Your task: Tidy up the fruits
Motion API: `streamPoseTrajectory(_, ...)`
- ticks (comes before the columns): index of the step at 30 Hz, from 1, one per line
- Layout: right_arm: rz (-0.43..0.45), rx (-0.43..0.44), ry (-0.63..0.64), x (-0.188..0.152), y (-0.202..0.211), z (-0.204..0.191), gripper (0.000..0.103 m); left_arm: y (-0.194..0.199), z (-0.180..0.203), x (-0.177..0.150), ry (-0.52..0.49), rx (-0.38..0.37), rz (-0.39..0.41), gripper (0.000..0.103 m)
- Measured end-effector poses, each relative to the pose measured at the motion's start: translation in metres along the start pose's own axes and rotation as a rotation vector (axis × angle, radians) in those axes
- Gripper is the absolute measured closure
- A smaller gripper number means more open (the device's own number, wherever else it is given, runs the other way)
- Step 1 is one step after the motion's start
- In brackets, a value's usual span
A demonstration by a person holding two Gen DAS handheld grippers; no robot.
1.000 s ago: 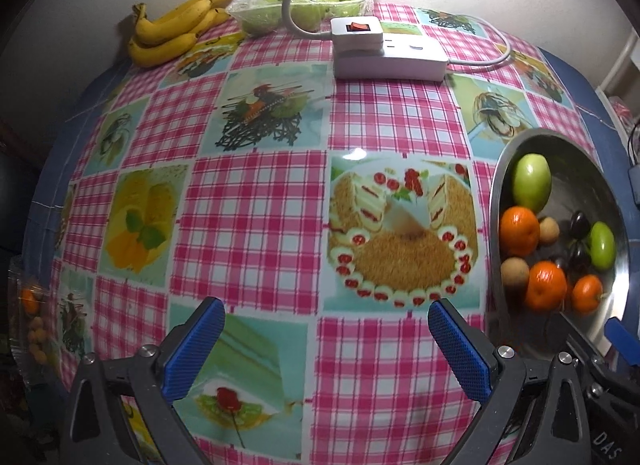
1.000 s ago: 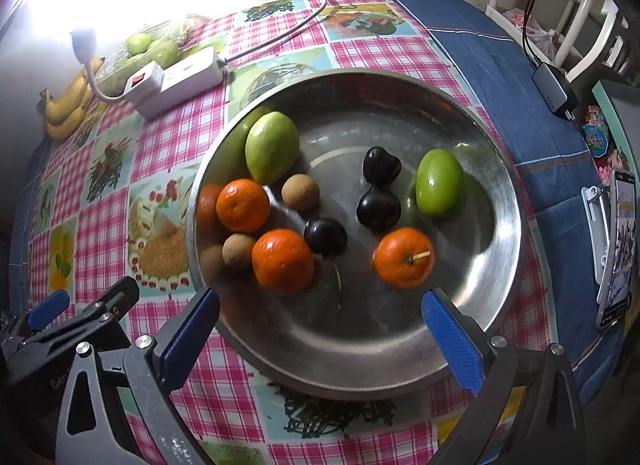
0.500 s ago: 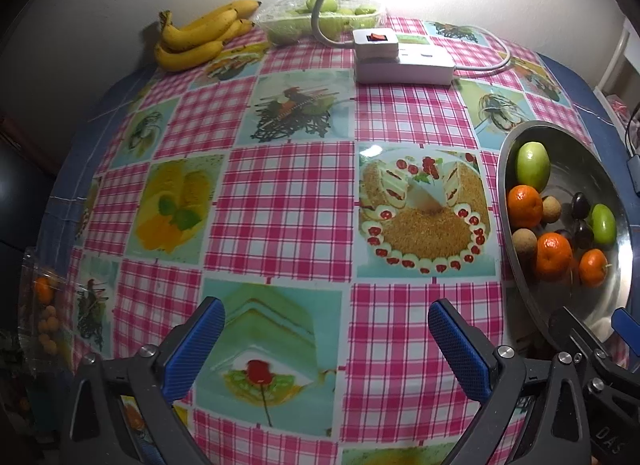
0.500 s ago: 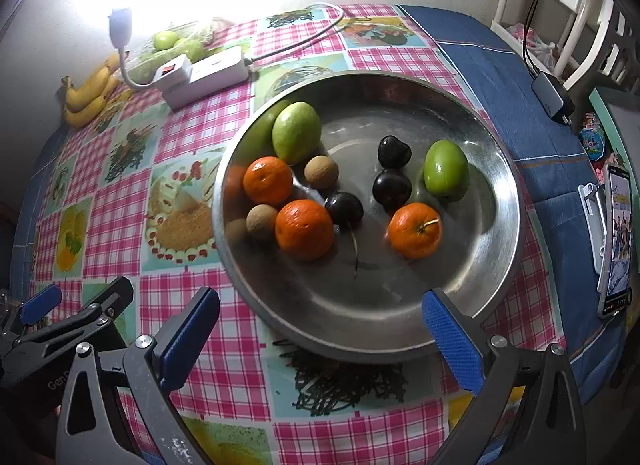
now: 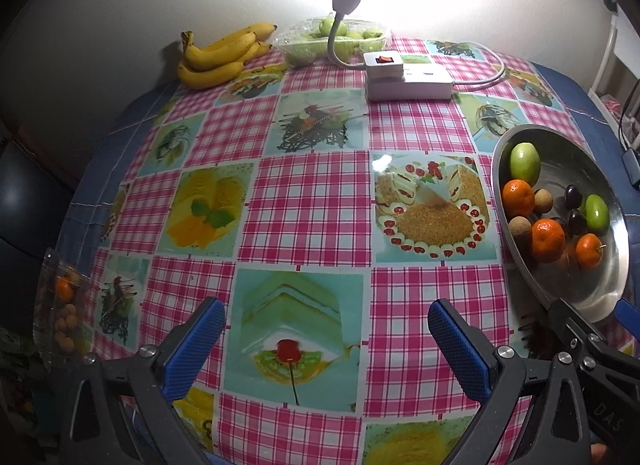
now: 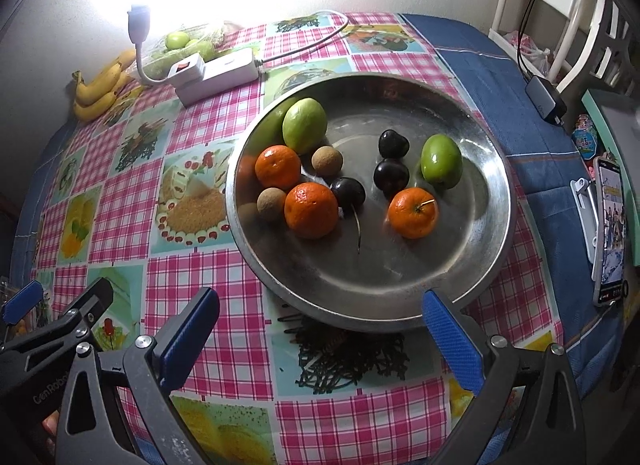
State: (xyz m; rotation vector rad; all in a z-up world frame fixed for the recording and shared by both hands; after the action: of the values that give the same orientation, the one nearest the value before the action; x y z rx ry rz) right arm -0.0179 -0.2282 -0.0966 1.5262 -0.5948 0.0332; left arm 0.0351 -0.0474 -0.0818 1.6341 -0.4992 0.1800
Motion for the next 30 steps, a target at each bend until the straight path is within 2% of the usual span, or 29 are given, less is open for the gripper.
streamPoseTrajectory(30, 0.063, -0.018, -0.022, 0.002, 0.024, 0.008, 0.002, 0.02, -0.022, -0.004, 0.036, 0.029, 0.052, 0.0)
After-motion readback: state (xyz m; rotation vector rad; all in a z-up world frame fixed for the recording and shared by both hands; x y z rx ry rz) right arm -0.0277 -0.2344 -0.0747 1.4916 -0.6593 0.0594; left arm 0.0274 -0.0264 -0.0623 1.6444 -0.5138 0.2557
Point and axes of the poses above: each gripper's, at about its wrist camera, not at the fingertips, and y roughly against the way its jaws point, z to its right, x to its top, the point moved 8 cm from there along -y, roughly the way its jaws point, and after that the axes turned 1 degree about y, right-handed, at the moved point
